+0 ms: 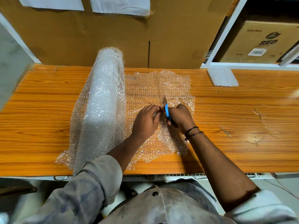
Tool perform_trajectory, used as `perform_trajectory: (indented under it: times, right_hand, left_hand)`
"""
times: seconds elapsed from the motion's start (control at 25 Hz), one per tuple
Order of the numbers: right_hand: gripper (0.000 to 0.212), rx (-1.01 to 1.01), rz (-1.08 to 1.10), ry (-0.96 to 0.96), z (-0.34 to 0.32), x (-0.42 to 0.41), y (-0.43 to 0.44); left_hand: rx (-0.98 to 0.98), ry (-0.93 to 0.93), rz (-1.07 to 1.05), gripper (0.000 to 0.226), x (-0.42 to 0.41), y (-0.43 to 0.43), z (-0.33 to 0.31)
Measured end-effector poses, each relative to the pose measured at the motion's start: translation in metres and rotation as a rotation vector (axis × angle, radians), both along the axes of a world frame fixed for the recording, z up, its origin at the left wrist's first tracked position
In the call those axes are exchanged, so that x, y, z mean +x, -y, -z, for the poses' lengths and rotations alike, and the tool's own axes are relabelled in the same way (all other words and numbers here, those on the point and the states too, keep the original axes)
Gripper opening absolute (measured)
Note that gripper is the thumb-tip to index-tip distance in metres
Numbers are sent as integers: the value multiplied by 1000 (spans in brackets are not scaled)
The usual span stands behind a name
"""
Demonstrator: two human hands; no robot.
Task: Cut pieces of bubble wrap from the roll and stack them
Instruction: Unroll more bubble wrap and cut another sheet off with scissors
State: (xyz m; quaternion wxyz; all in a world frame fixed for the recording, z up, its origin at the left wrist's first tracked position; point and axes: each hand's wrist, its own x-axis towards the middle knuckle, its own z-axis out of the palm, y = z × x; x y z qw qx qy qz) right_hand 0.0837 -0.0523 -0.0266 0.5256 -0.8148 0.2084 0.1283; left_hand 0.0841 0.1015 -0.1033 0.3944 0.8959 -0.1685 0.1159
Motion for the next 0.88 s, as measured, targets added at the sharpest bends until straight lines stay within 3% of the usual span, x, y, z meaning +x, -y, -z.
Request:
perform_trajectory:
  times: [0.2,0.36,0.48,0.6,0.76,0.88]
  right_hand:
    - [36,120,22,-6,-6,13,0]
    - [43,50,21,2,-4,26,0]
    - [34,-11,11,1,-1,33,3]
    - [27,-22,-5,-7,1,37,10]
    - [33,-4,-4,-11,3,27,14]
    - [31,137,12,-25,7,19,16]
  left_hand:
    - [-12,3,0,21,0,0,1]
    - [-67,15,-15,11,0,0,1]
    - [-74,39,-13,9,0,1,-1]
    - [-82,29,-17,14,0,0,2]
    - [-170,-8,-76,19,4,1,-3]
    - [-93,18,-155,16,33,2,-18]
